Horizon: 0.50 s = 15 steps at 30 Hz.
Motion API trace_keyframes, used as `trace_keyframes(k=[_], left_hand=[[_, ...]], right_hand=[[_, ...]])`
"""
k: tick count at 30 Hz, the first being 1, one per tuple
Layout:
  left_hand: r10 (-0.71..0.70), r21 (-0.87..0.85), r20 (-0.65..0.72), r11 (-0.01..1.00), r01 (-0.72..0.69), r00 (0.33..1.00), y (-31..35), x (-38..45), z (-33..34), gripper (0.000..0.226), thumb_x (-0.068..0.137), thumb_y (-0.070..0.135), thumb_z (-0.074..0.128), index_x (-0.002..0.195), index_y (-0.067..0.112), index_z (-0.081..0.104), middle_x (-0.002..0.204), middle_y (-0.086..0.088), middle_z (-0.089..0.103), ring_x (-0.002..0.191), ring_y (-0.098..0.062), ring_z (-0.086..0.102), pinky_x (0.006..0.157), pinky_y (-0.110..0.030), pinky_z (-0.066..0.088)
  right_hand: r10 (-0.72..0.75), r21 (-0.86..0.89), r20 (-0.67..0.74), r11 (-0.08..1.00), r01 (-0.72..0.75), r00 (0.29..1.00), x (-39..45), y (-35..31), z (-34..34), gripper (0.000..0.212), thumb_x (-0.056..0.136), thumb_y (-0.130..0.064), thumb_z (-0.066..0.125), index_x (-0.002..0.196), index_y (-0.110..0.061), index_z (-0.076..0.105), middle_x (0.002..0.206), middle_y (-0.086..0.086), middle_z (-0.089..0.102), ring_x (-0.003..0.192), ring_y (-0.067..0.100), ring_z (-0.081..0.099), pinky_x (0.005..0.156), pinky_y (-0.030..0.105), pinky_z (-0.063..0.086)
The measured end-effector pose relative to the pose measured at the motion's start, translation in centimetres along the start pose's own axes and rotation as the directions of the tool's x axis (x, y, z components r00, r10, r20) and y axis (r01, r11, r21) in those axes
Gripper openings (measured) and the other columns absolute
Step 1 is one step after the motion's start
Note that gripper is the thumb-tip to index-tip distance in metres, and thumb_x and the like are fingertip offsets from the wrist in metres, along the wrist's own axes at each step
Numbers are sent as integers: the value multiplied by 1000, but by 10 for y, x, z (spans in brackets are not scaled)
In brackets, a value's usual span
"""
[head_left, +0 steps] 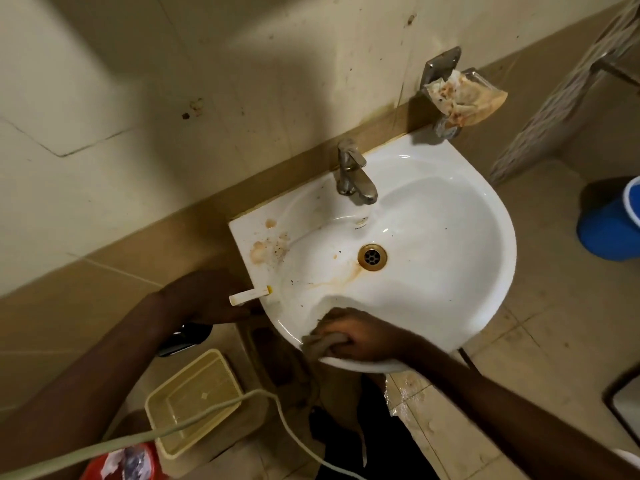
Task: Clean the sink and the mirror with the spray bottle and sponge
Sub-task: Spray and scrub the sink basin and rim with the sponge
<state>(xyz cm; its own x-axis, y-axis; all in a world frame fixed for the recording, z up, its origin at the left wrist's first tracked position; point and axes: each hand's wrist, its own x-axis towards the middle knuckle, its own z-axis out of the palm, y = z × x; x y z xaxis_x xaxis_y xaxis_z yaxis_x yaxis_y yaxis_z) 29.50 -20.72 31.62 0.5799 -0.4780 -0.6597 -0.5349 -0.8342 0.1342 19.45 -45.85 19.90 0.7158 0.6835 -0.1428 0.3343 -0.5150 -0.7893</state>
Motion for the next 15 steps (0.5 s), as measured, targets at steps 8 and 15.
trace_keyframes(k=[8, 15], left_hand=[[-245, -51, -177, 969, 240, 953, -11, -8, -20, 13, 85, 39, 53, 83, 27, 55, 92, -5, 68, 79, -20, 58, 66, -29, 43], [-204, -36, -274, 979, 202, 940, -11, -7, -37, 19, 88, 37, 55, 94, 21, 64, 92, -2, 68, 87, -22, 63, 69, -29, 45]], right_hand=[[566, 60, -560, 756, -652, 605, 116, -84, 43, 47, 91, -42, 54, 127, -13, 48, 119, 11, 55, 104, 33, 56, 80, 47, 47], [458, -60, -667, 753, -655, 588, 124, -106, 65, 56, 74, -52, 71, 105, -8, 53, 90, 12, 65, 71, 29, 65, 53, 39, 51]])
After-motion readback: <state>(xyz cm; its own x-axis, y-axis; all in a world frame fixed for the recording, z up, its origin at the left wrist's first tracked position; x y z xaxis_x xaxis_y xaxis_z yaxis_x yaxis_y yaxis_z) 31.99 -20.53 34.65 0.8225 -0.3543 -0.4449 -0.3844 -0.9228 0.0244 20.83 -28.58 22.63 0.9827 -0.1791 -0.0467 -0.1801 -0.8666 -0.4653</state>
